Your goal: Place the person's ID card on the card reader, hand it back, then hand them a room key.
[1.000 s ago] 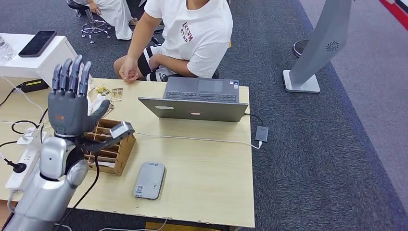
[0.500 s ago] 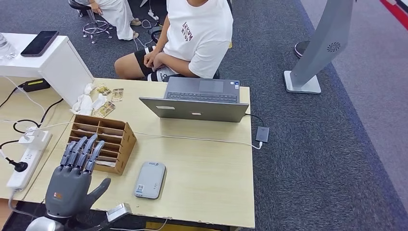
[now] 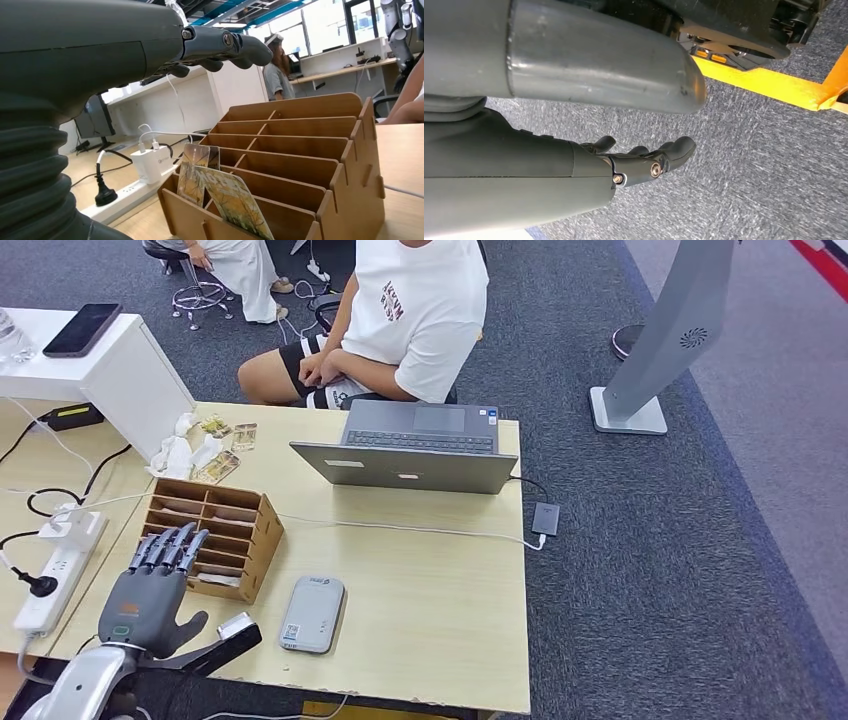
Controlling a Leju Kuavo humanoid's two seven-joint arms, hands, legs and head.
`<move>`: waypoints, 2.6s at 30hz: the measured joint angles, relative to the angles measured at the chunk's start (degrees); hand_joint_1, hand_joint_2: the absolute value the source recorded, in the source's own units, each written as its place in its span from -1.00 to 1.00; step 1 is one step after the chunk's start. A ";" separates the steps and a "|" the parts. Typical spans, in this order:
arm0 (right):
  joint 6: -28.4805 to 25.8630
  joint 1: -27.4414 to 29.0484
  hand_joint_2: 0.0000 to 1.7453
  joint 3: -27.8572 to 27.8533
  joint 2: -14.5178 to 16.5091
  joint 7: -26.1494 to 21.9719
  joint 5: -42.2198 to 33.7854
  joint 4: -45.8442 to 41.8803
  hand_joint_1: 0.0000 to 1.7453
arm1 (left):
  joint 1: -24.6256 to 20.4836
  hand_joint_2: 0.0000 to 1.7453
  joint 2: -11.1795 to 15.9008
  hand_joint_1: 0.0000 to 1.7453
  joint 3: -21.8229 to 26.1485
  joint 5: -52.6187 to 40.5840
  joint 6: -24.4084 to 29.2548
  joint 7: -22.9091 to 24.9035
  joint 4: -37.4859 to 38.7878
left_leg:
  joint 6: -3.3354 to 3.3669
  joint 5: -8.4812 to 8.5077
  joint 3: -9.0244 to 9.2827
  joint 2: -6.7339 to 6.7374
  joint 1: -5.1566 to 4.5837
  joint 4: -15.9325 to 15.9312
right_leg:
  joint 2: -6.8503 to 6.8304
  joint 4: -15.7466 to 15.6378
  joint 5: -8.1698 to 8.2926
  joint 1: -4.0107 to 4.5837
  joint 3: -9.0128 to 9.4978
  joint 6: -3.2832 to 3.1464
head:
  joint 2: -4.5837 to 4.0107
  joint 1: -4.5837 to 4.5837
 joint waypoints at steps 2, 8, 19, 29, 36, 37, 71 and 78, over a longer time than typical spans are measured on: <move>-0.05 -0.08 -1.00 0.05 0.02 -0.01 0.22 0.00 -1.00 | -1.36 1.00 -0.03 -1.00 0.01 -0.25 -0.68 0.02 1.37 | 0.00 0.00 0.00 0.00 0.00 0.00 | 0.01 0.00 0.00 0.00 0.00 0.00 | 0.00 -0.01; -0.07 -0.15 -1.00 0.16 0.04 -0.02 0.25 0.00 -1.00 | -3.08 1.00 -0.07 -1.00 0.01 -0.55 -1.01 0.02 3.68 | 0.00 0.00 0.00 0.01 0.00 0.00 | 0.02 0.00 -0.01 0.00 -0.03 0.00 | 0.00 0.00; -0.07 -0.16 -1.00 0.31 0.07 0.03 0.41 0.00 -1.00 | -3.32 1.00 -0.27 -0.50 0.01 -0.78 -1.90 0.66 4.21 | 0.00 0.00 0.00 0.01 0.00 0.00 | 0.02 0.00 -0.01 0.00 -0.03 0.00 | 0.01 0.00; 0.00 -0.16 -1.00 0.72 0.08 0.31 0.43 0.00 -1.00 | -2.59 1.00 -0.47 1.00 0.02 -0.94 -3.33 2.64 4.19 | 0.00 -0.01 -0.01 0.00 0.00 0.00 | 0.01 0.00 -0.01 0.00 -0.03 0.00 | 0.01 0.00; 0.02 -0.16 -1.00 0.79 0.08 0.31 0.43 0.00 -1.00 | -2.00 1.00 -0.46 1.00 0.03 -0.74 -3.52 2.80 4.18 | 0.00 0.00 -0.01 0.01 0.00 0.00 | 0.02 0.00 -0.01 0.00 -0.02 0.00 | 0.01 0.00; 0.02 -0.16 -1.00 0.80 0.08 0.31 0.43 0.00 -1.00 | -2.01 1.00 -0.45 1.00 0.03 -0.74 -3.52 2.80 4.17 | 0.00 0.00 0.00 0.01 0.00 0.00 | 0.02 0.00 -0.01 0.00 -0.02 0.00 | 0.01 0.00; 0.15 0.48 -1.00 1.45 0.35 -0.30 -0.89 -1.46 -1.00 | -1.86 1.00 0.57 1.00 0.04 -0.63 4.79 -1.40 -7.87 | -0.01 0.00 0.00 0.01 0.00 0.00 | 0.02 0.00 -0.01 0.00 -0.05 0.00 | 0.01 0.00; 0.14 0.88 -1.00 1.43 0.55 -0.72 -1.62 -2.31 -1.00 | -2.99 1.00 1.35 1.00 0.03 0.92 7.36 -2.62 -12.97 | -0.01 0.00 0.01 0.01 0.00 0.00 | 0.02 0.01 -0.01 0.00 -0.05 0.00 | 0.01 -0.01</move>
